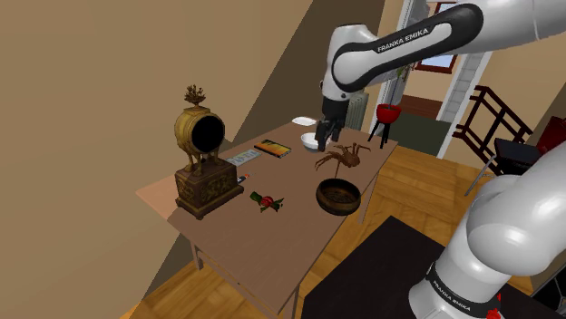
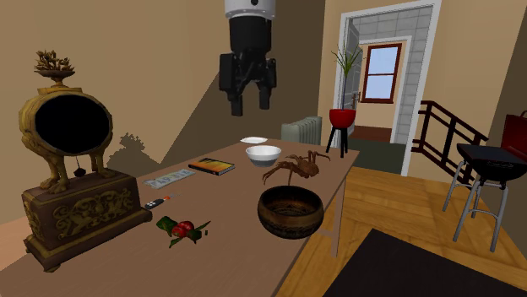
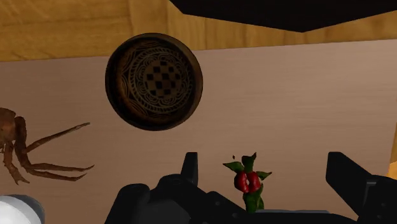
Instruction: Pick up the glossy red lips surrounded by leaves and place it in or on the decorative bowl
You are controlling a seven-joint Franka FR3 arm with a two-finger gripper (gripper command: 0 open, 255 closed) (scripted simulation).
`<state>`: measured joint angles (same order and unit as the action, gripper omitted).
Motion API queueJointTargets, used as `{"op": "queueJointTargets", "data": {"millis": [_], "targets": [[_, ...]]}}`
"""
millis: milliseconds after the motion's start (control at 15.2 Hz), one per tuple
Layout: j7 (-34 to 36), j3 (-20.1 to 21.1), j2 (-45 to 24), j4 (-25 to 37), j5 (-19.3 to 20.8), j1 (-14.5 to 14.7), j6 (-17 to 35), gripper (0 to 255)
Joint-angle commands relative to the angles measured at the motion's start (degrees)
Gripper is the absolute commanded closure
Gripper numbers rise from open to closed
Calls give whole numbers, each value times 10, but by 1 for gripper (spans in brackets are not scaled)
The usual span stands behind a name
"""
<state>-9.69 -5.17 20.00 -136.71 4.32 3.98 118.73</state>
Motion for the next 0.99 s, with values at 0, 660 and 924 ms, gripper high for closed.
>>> {"op": "queueJointTargets", "data": {"millis": [0,660,924], "targets": [[-5,-1,-46,11,-3,3,37,0],[-32,3,-261,108,-24,15,165,0],[-42,9,-349,168,-32,16,197,0]]}}
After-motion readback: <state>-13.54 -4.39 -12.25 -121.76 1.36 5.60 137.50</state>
